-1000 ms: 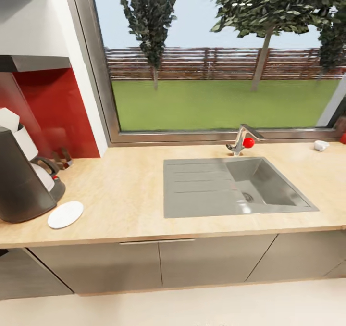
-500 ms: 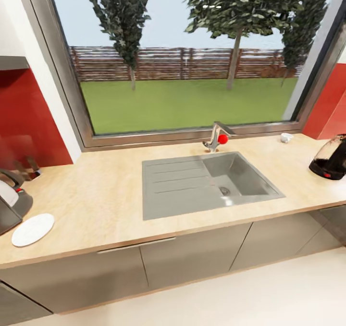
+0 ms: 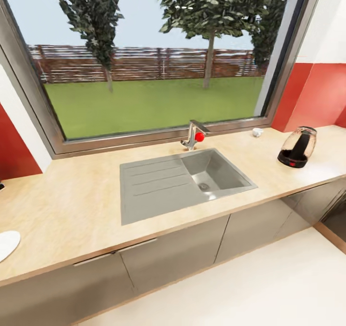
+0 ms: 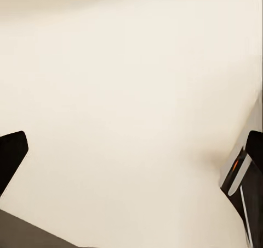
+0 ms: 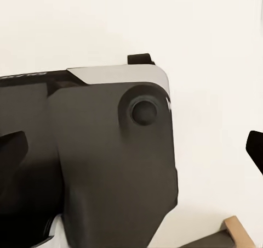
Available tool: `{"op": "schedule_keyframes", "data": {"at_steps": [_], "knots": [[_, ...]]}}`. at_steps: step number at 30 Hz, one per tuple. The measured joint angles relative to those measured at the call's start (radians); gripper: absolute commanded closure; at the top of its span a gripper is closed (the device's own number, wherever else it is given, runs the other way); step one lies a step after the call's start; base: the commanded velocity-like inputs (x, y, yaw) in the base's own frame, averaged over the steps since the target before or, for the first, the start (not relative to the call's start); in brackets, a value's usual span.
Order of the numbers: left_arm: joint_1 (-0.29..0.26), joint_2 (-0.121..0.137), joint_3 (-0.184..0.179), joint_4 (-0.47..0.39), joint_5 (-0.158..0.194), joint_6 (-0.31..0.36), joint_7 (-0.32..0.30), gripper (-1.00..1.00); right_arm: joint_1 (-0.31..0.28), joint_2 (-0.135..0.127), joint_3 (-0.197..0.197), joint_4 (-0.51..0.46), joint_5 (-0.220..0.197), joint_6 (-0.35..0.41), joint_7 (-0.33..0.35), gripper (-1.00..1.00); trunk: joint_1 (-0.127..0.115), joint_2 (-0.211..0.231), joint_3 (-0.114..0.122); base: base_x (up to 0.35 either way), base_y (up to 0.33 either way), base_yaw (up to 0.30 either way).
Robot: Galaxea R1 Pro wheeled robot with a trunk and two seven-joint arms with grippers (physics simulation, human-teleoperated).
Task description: Set up a coffee station on the kitchen countertop: keep the coffee maker on the countertop, move the bottle of coffee from the kitchen shelf to the counter next to the coffee maker, place a paper coffee filter on top of the coffee maker, put the saucer next to the coffee maker with the coffee cup on the saucer, and place the electric kettle next to the coffee maker.
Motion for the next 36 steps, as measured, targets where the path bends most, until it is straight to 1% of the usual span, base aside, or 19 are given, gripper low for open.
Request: {"op": "schedule_keyframes", "data": {"at_steps": [3,5,9,11,15,21,26,30,36], "knots": [[0.000,-0.005,-0.003,-0.005,-0.007,0.000,0.001,-1.00,0.000,0.001,0.001,0.000,0.000,-0.001,0.000,-1.00,0.000,0.000,0.000,0.000,0.000,-0.285],[0.000,-0.007,-0.008,-0.006,-0.019,-0.001,-0.001,-1.00,0.000,0.001,0.001,0.001,0.000,-0.001,0.000,-1.00,0.000,0.000,0.000,0.000,0.000,-0.285],[0.000,-0.012,-0.007,-0.004,-0.025,-0.002,-0.002,-1.00,0.000,0.001,0.001,0.001,0.000,-0.001,0.000,-1.00,0.000,0.000,0.000,0.000,0.000,-0.285],[0.000,-0.021,-0.010,-0.002,-0.029,-0.002,-0.002,-1.00,0.000,0.001,0.001,0.000,0.000,-0.001,0.000,-1.00,0.000,0.000,0.000,0.000,0.000,-0.285],[0.000,-0.027,-0.013,-0.002,-0.031,-0.004,-0.003,-1.00,0.000,0.001,0.000,0.000,0.000,0.000,0.000,-1.00,0.000,0.000,0.000,0.000,0.000,-0.285],[0.000,-0.029,-0.014,-0.002,-0.032,-0.022,-0.003,-1.00,0.000,0.002,0.001,0.000,0.001,-0.001,0.000,-1.00,0.000,0.000,0.000,0.000,0.000,-0.264],[0.000,-0.029,-0.014,-0.002,-0.032,-0.025,-0.003,-1.00,0.000,0.002,0.004,-0.001,0.003,-0.011,0.000,-1.00,0.000,0.000,0.000,0.000,-0.040,-0.044],[0.000,-0.030,-0.013,-0.002,-0.032,-0.025,-0.004,-1.00,0.000,0.001,0.006,0.000,0.006,-0.076,0.001,-1.00,0.000,0.000,0.000,0.000,-0.189,-0.004],[0.000,-0.031,-0.012,-0.002,-0.031,-0.025,-0.003,-1.00,0.000,0.003,-0.001,0.000,0.002,-0.083,-0.002,-1.00,0.000,0.000,0.000,-0.002,-0.267,0.000]]}}
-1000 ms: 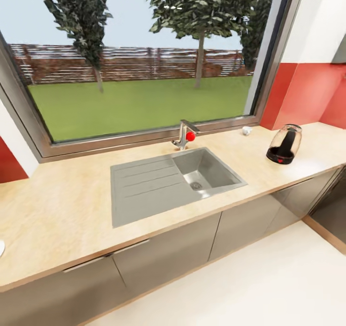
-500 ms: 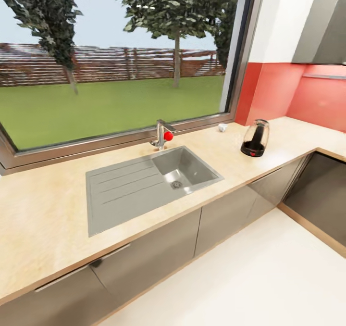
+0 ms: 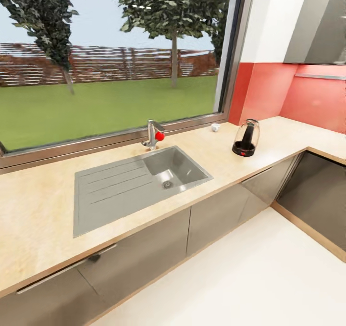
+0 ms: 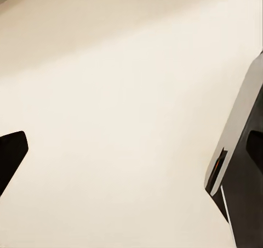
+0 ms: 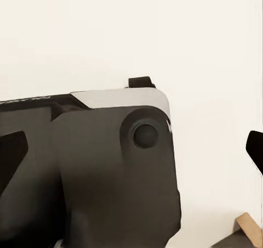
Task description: Set up a coffee station on the kitchen countertop: keep the coffee maker on the countertop, move the bottle of coffee from the kitchen shelf to the counter next to the coffee maker, place a paper coffee filter on top of the coffee maker, put the saucer next to the coffee maker with the coffee cup on the saucer, and place the electric kettle next to the coffee maker.
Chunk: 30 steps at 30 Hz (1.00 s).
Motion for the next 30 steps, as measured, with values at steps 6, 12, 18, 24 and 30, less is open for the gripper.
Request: {"op": "schedule_keyframes", "data": {"at_steps": [6,12,18,24,30], "knots": [[0.000,0.001,0.002,0.000,0.001,0.000,0.000,-1.00,-0.001,-0.001,-0.001,0.000,-0.001,0.001,-0.001,-1.00,0.000,0.000,0.000,-0.072,-0.274,0.000],[0.000,0.001,0.007,0.001,0.011,0.000,0.000,-1.00,-0.001,-0.003,-0.002,0.000,-0.001,0.001,-0.001,-1.00,0.000,0.000,0.006,-0.006,-0.022,-0.210],[0.000,0.000,0.008,-0.001,0.012,0.000,0.000,-1.00,0.000,-0.003,-0.002,0.000,-0.001,0.001,-0.001,-1.00,0.000,0.000,0.012,0.000,-0.002,-0.249],[0.000,-0.001,0.010,-0.002,0.013,0.000,0.001,-1.00,0.000,-0.003,0.000,0.000,-0.001,0.001,-0.001,-1.00,0.000,0.000,0.018,0.000,0.000,-0.253],[0.000,-0.004,0.010,-0.002,0.013,0.000,0.001,-1.00,0.000,-0.003,0.000,0.000,-0.001,0.001,-0.001,-1.00,0.000,0.000,0.024,0.000,0.000,-0.253]]}}
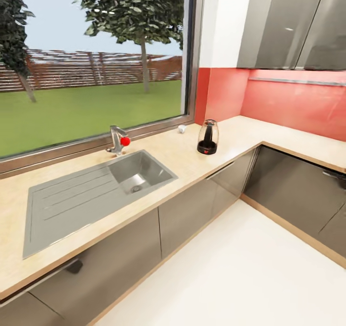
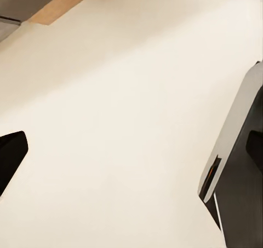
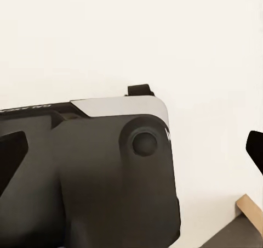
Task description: Set up a coffee station on the kitchen countertop: keep the coffee maker on the countertop, move the bottle of coffee from the kitchen shelf to the counter next to the coffee maker, place a paper coffee filter on top of the coffee maker, put the saucer next to the coffee maker with the coffee cup on the saucer, and place the electric kettle next to the coffee maker.
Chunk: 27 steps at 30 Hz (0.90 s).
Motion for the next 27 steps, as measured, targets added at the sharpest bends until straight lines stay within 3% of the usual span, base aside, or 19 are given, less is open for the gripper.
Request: {"op": "schedule_keyframes", "data": {"at_steps": [14,27], "knots": [[0.000,0.000,-0.001,0.001,0.000,0.000,0.000,-1.00,0.000,0.001,0.002,0.000,0.000,-0.001,0.000,-1.00,0.000,0.000,0.016,0.000,0.000,-0.217],[0.000,-0.001,-0.003,0.002,-0.002,0.000,0.000,-1.00,0.000,0.002,0.003,0.002,0.000,-0.001,0.001,-1.00,0.000,0.000,0.036,0.000,0.000,-0.031]]}}
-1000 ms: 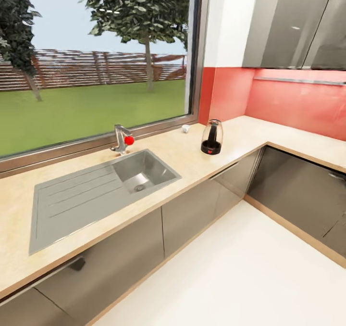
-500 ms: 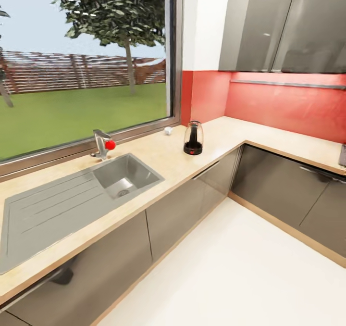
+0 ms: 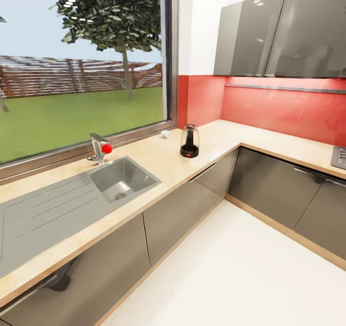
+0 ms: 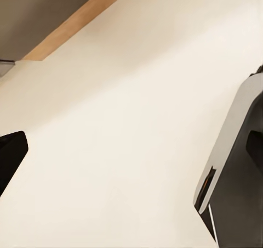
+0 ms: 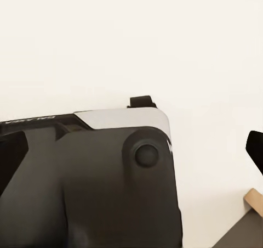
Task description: Set up a coffee station on the kitchen countertop: keep the coffee maker on the countertop, move the bottle of coffee from the kitchen shelf to the counter next to the coffee maker, place a paper coffee filter on top of the coffee maker, put the saucer next to the coffee maker with the coffee cup on the saucer, and place the electric kettle next to the coffee maker.
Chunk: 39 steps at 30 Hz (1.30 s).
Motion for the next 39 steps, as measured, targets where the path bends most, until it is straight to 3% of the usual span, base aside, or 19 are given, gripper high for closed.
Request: {"op": "schedule_keyframes", "data": {"at_steps": [13,39], "knots": [[0.000,0.001,-0.002,0.004,-0.002,0.000,0.000,-1.00,0.000,0.000,-0.002,-0.001,0.000,0.000,-0.001,-1.00,0.000,0.000,0.020,0.037,-0.026,-0.031],[0.000,0.000,-0.002,0.006,-0.002,0.000,-0.001,-1.00,0.001,0.000,-0.002,0.000,0.001,0.001,-0.001,-1.00,0.000,0.000,0.052,0.212,-0.197,-0.212]]}}
